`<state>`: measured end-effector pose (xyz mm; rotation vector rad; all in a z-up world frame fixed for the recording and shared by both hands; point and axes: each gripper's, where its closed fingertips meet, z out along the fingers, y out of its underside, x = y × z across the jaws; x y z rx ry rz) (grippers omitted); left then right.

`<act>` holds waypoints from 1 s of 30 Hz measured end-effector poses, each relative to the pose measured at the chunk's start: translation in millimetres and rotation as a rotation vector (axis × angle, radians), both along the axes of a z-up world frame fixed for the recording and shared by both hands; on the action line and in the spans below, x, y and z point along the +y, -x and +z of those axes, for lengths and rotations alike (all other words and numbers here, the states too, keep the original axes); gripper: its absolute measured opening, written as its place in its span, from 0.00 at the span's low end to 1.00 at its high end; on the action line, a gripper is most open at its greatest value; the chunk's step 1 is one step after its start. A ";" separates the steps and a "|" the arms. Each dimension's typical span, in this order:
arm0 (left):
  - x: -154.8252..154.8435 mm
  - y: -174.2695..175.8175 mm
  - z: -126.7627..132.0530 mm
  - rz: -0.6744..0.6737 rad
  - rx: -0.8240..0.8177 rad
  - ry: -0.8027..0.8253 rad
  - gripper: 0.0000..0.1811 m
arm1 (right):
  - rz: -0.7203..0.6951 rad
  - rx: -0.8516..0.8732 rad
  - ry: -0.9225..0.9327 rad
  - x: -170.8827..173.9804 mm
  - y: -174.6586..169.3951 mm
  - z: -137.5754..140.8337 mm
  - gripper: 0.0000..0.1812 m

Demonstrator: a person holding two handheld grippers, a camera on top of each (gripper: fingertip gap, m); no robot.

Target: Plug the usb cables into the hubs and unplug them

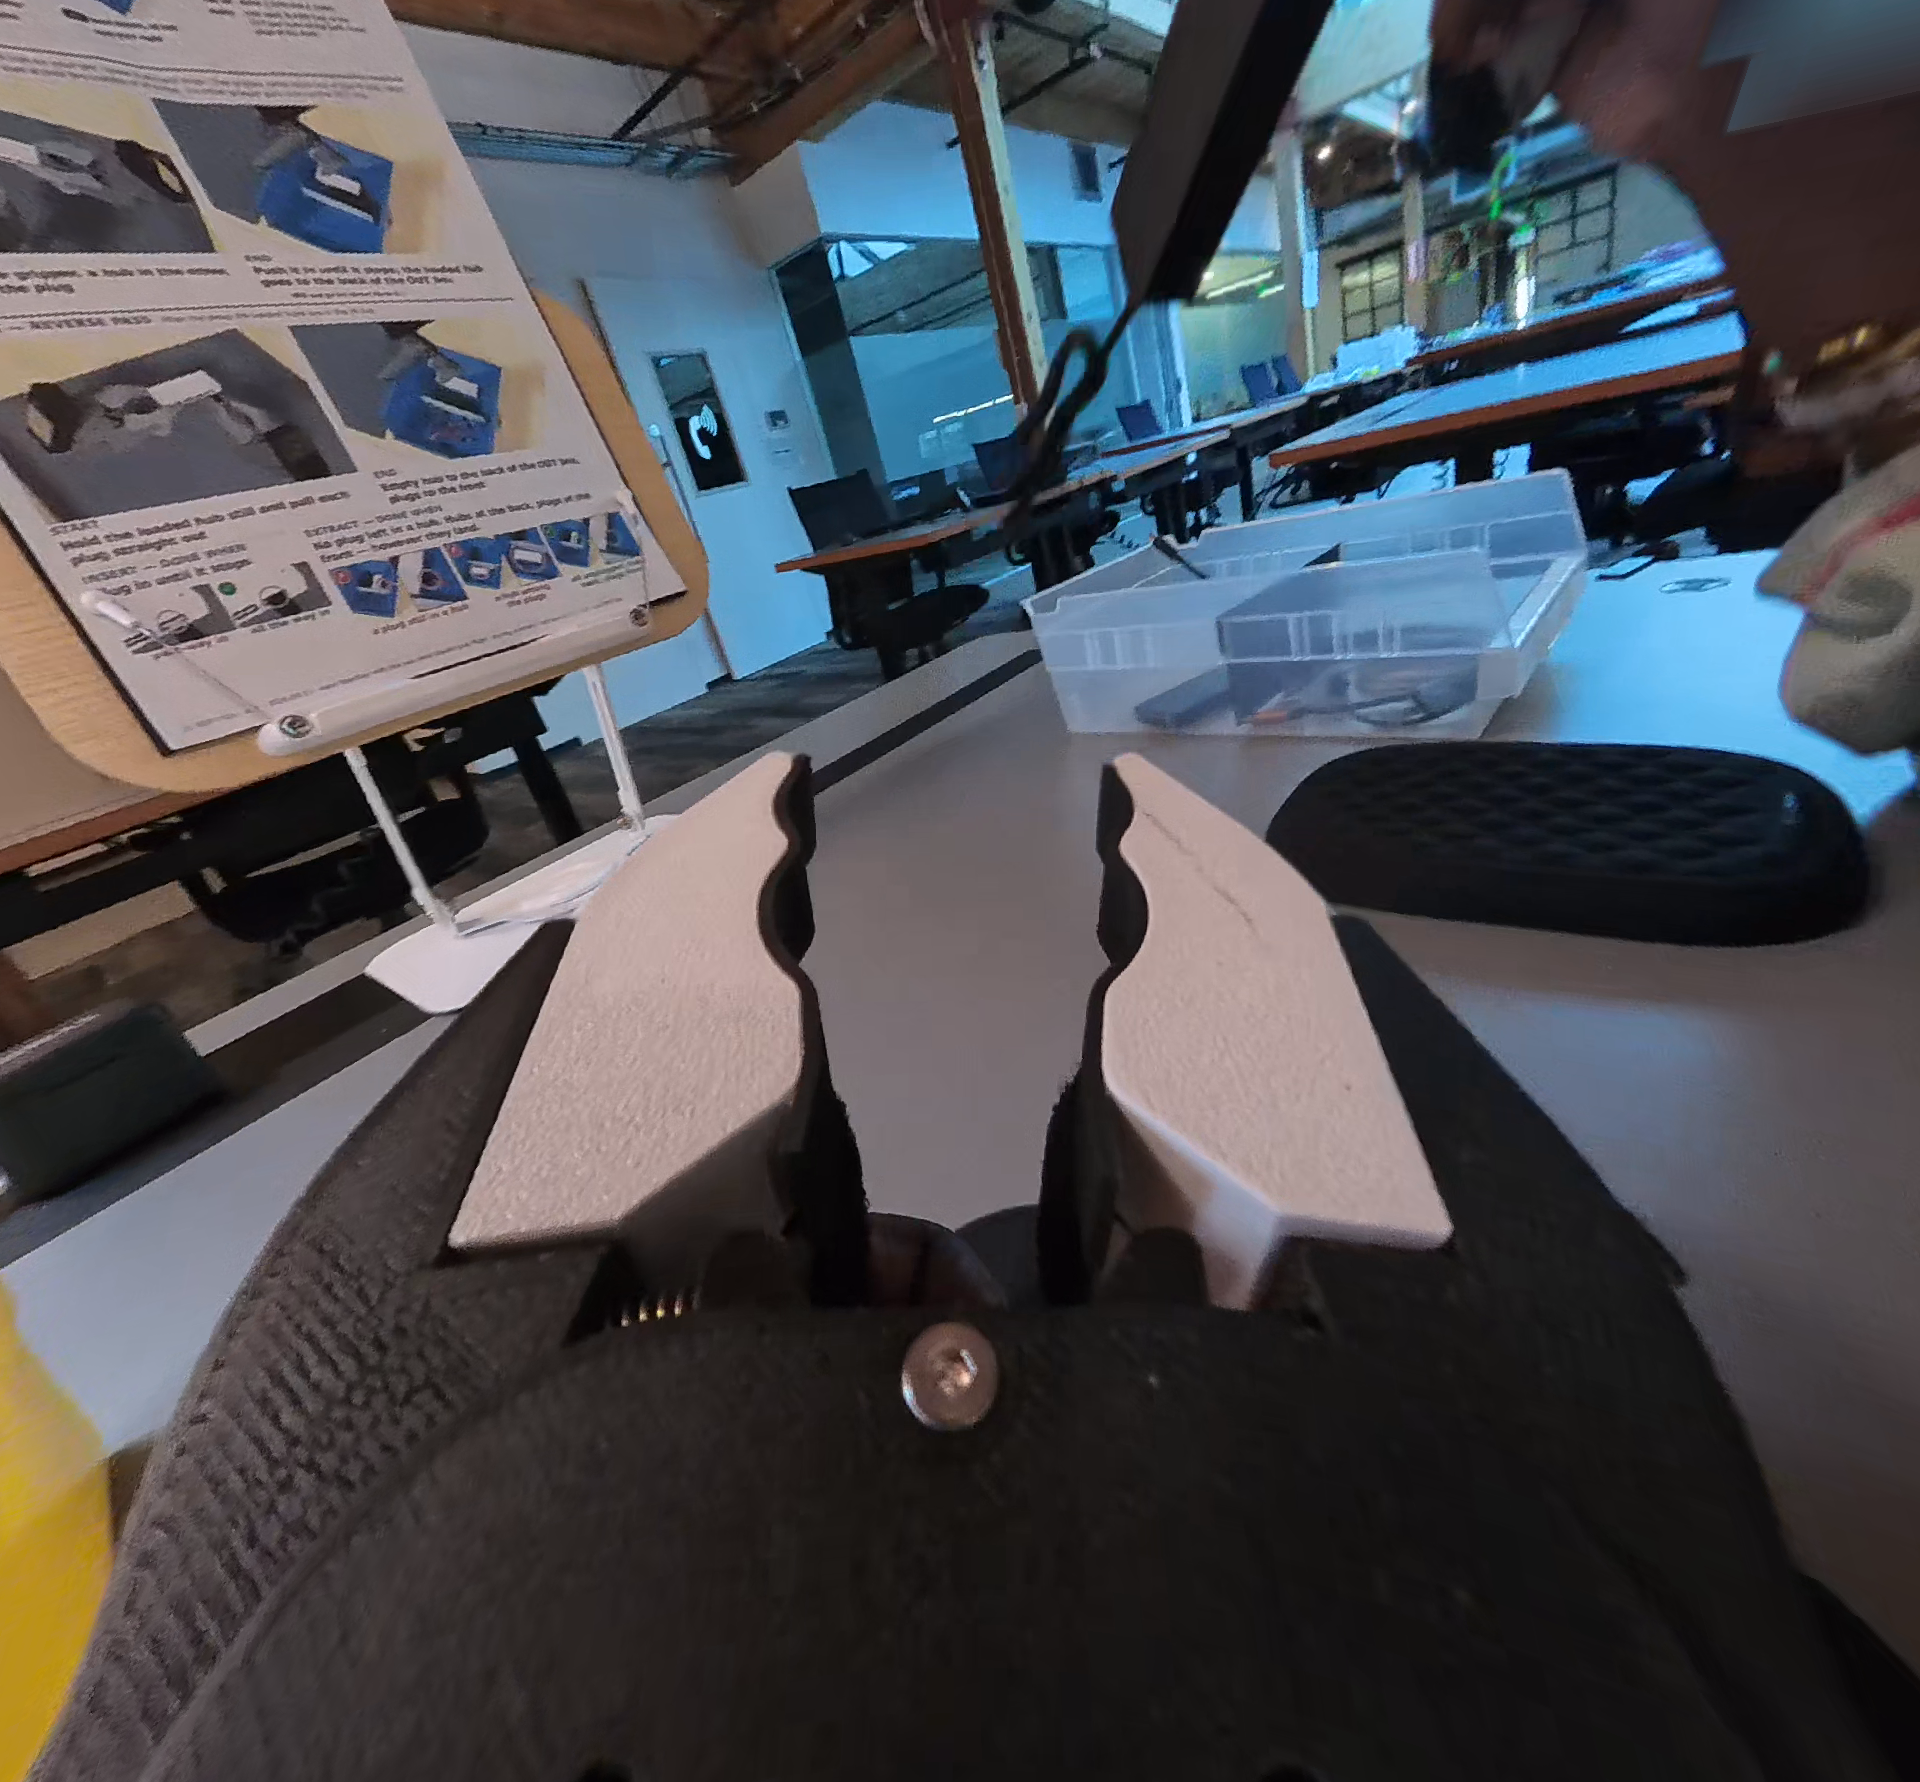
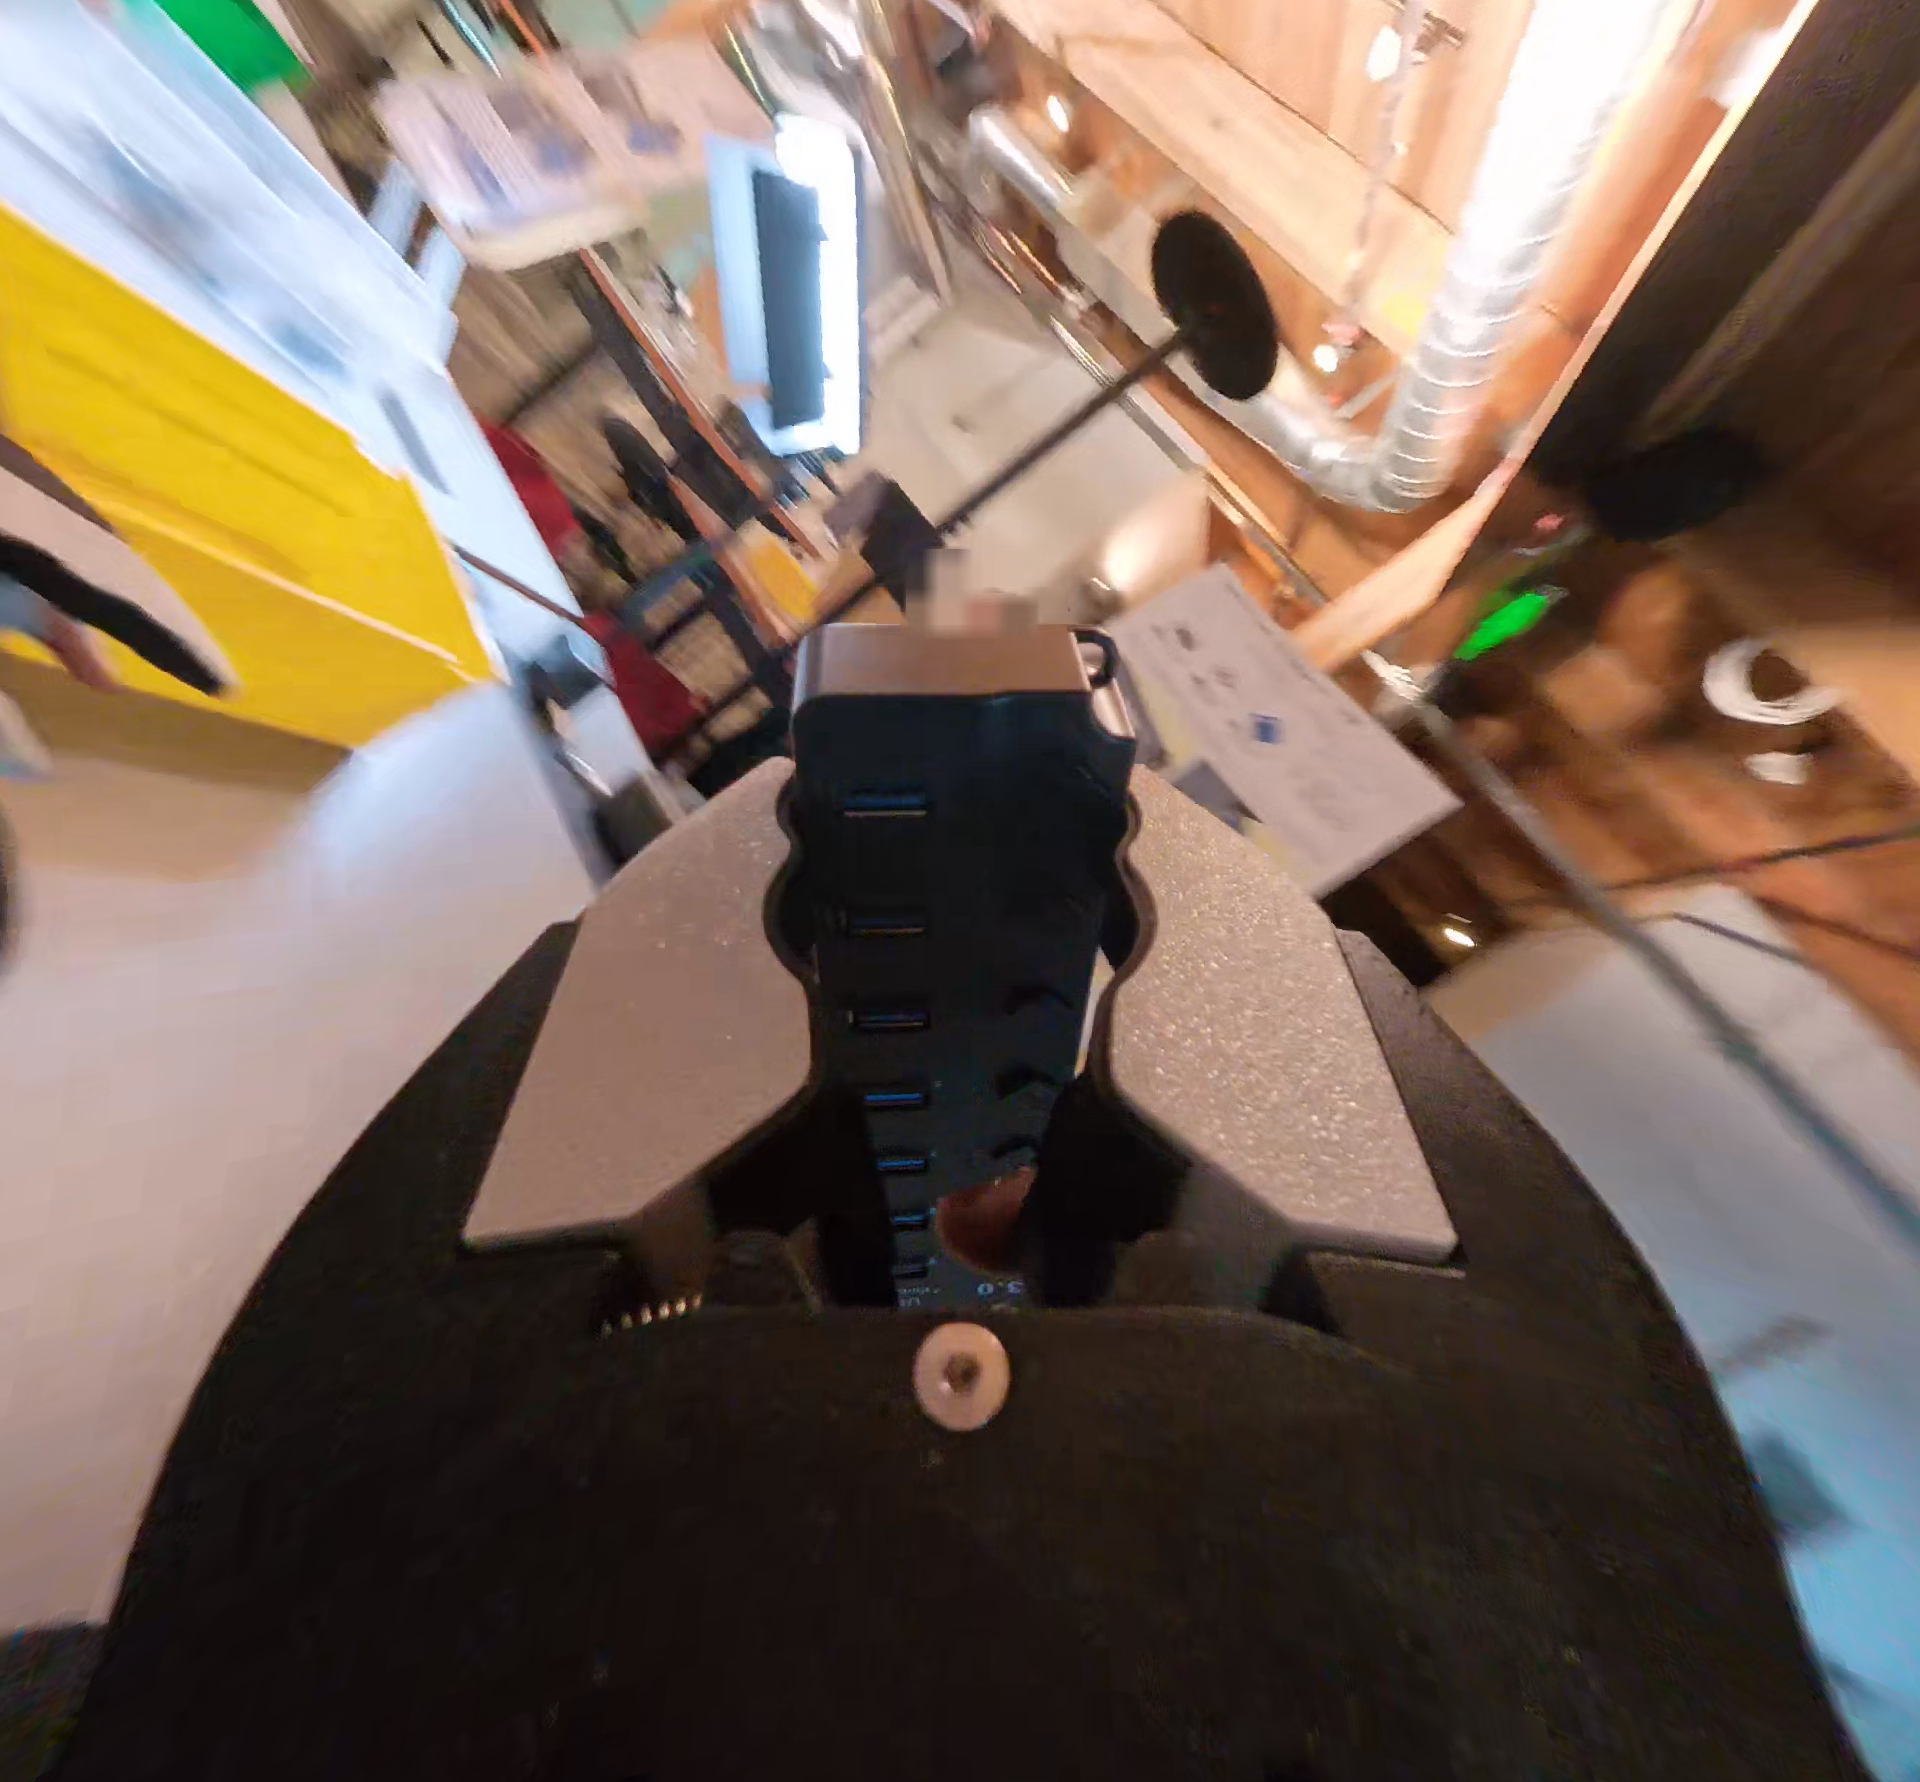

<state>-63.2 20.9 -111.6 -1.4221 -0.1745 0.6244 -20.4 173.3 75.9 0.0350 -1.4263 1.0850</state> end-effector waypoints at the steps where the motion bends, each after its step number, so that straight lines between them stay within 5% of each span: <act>1: -0.3 0.3 -1.4 0.008 0.006 0.009 0.29 | -0.065 0.026 -0.029 11.2 2.3 4.7 0.30; 9: -4.7 2.5 1.0 0.020 0.005 -0.022 0.27 | -0.296 0.051 -0.109 87.9 20.0 7.2 0.30; 22: -18.0 13.2 4.4 0.109 0.024 -0.030 0.26 | -0.265 -0.256 0.167 194.0 74.6 -17.6 0.30; 30: -16.2 14.2 0.9 0.111 0.018 -0.010 0.26 | -0.226 -0.351 0.431 216.5 95.9 -15.3 0.29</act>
